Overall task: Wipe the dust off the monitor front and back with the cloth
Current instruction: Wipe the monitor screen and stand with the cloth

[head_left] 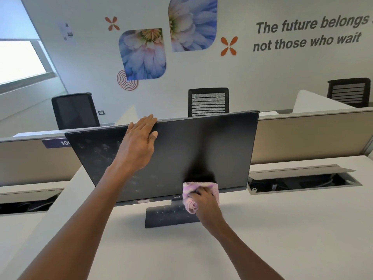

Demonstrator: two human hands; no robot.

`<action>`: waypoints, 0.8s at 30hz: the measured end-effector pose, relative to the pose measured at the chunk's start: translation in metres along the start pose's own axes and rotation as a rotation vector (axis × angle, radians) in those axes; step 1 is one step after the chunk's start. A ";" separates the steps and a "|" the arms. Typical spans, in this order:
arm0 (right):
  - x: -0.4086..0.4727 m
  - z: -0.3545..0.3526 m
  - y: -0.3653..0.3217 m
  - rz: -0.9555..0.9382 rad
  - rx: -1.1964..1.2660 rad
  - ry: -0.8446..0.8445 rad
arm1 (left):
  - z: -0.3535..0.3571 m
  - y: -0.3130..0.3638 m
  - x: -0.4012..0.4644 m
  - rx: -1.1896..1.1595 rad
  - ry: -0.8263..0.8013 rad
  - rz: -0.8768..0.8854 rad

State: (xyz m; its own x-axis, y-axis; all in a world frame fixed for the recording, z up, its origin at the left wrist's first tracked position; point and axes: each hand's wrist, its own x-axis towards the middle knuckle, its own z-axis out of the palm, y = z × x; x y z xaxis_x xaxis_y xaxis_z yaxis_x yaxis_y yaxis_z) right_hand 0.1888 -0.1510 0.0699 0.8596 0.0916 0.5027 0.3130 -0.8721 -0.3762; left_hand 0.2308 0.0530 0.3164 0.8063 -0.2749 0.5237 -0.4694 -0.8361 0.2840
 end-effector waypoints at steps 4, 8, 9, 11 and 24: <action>0.016 -0.015 -0.015 -0.015 0.046 0.163 | 0.002 0.000 0.001 0.000 0.003 0.003; 0.031 -0.012 -0.048 -0.081 0.034 0.034 | 0.003 0.001 0.002 -0.001 0.006 0.002; 0.027 -0.005 -0.050 -0.097 0.004 -0.023 | 0.002 0.000 0.002 -0.001 0.005 0.001; 0.015 0.006 -0.046 -0.076 -0.049 -0.108 | 0.001 -0.001 0.001 0.001 0.003 0.003; 0.026 0.013 -0.070 -0.085 -0.028 -0.105 | 0.002 -0.002 0.001 -0.003 0.014 0.005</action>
State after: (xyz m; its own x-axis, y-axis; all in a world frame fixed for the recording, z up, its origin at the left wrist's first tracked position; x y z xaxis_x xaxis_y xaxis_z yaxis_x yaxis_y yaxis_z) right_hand 0.1947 -0.0817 0.0993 0.8683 0.2147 0.4473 0.3769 -0.8717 -0.3132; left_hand 0.2333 0.0528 0.3145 0.7990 -0.2724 0.5361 -0.4745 -0.8332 0.2839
